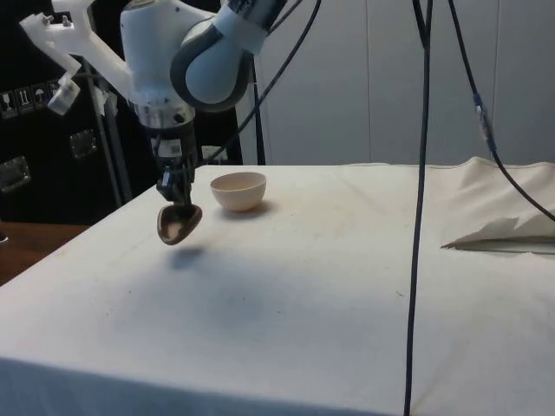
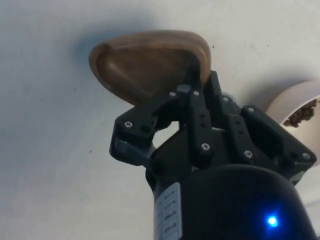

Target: Pour the coffee beans from the cup into the bowl.

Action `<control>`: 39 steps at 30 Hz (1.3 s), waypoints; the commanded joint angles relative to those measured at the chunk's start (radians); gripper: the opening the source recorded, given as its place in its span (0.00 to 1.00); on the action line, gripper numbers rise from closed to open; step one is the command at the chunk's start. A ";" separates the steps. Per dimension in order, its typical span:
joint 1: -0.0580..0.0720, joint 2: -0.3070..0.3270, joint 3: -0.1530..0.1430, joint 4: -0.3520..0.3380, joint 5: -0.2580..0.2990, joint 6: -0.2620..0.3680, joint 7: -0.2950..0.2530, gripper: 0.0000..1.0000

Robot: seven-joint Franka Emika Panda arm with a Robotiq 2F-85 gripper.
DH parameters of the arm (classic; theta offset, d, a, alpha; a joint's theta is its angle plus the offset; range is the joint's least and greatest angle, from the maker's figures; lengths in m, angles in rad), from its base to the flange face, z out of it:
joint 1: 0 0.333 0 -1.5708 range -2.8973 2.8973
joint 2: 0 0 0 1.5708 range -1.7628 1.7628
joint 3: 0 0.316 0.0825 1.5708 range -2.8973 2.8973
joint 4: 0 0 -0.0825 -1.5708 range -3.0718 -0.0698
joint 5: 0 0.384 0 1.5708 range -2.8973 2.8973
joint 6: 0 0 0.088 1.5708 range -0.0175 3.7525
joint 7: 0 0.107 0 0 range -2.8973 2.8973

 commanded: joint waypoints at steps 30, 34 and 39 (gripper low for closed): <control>-0.003 0.038 -0.001 0.002 0.235 0.025 -0.226 0.00; -0.006 0.050 0.003 0.005 0.242 0.028 -0.230 0.00; -0.007 0.059 0.003 0.006 0.257 0.032 -0.240 0.00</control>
